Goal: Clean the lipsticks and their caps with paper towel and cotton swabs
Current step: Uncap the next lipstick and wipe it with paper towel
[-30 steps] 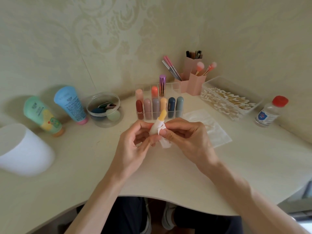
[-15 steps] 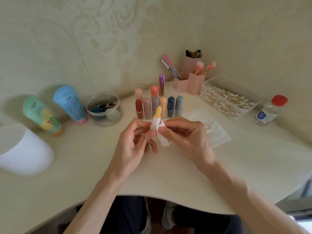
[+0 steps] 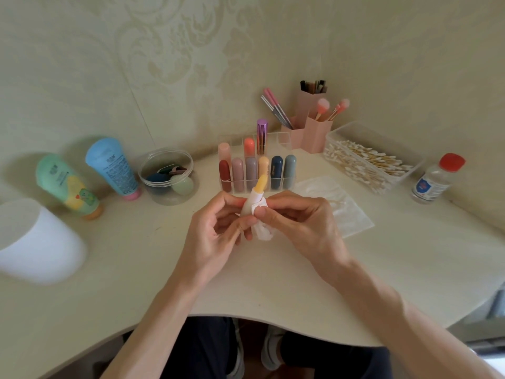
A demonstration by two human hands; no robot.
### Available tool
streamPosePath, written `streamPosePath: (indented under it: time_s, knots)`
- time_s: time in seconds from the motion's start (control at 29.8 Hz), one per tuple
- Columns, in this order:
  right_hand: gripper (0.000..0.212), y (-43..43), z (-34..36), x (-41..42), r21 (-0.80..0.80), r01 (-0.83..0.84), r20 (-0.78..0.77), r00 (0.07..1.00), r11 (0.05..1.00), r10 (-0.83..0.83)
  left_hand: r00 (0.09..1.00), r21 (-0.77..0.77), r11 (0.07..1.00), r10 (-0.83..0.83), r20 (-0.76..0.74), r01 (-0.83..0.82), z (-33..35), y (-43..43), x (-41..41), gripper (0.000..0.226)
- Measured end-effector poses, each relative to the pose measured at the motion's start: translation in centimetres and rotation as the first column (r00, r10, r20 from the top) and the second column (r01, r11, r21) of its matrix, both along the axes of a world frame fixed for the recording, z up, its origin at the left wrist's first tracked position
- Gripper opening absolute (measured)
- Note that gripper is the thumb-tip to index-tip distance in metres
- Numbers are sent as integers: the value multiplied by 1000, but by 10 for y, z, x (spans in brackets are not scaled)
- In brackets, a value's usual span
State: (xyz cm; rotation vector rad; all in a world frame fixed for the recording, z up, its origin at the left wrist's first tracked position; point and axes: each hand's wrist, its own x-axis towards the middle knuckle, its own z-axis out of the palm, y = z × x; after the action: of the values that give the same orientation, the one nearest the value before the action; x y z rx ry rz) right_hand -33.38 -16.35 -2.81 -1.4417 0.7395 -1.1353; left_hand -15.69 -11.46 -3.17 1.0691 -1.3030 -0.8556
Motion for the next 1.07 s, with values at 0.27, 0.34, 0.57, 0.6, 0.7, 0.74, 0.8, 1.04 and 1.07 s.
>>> streamPosePath:
  time_s: [0.27, 0.34, 0.57, 0.6, 0.7, 0.74, 0.8, 1.04, 1.07]
  knots:
    - [17, 1, 4, -3, 90, -3, 17, 1000, 996, 2, 998, 0, 1000, -22, 63, 22, -2, 0, 0, 19]
    - [17, 1, 3, -2, 91, 8, 13, 1000, 996, -9, 992, -22, 999, -21, 125, 24, -4, 1, 0, 26]
    - [17, 1, 1, 0, 47, 37, -31, 999, 998, -36, 987, -11, 1000, -5, 161, 7, -5, 1, -1, 36]
    - [17, 1, 1, 1, 39, 39, -34, 999, 998, -38, 988, -1, 1000, 6, 154, -5, -5, 0, 0, 37]
    - [18, 1, 1, 3, 35, 37, -22, 999, 999, -36, 998, 32, 999, 19, 65, -22, -3, 1, -1, 38]
    - [18, 1, 1, 3, 33, 36, -19, 999, 999, -36, 999, 39, 999, 23, 24, -23, -1, 1, -1, 33]
    - [19, 1, 1, 3, 29, 37, -16, 999, 999, -37, 999, 42, 999, 18, -26, -17, 0, 2, -2, 23]
    - [20, 2, 1, 1, 20, 48, -15, 999, 999, -48, 997, -17, 998, -53, 58, 54, -1, 0, 0, 6]
    - [20, 2, 1, 1, 21, 52, -14, 999, 998, -52, 995, -20, 998, -51, 88, 53, -1, 0, 0, 11]
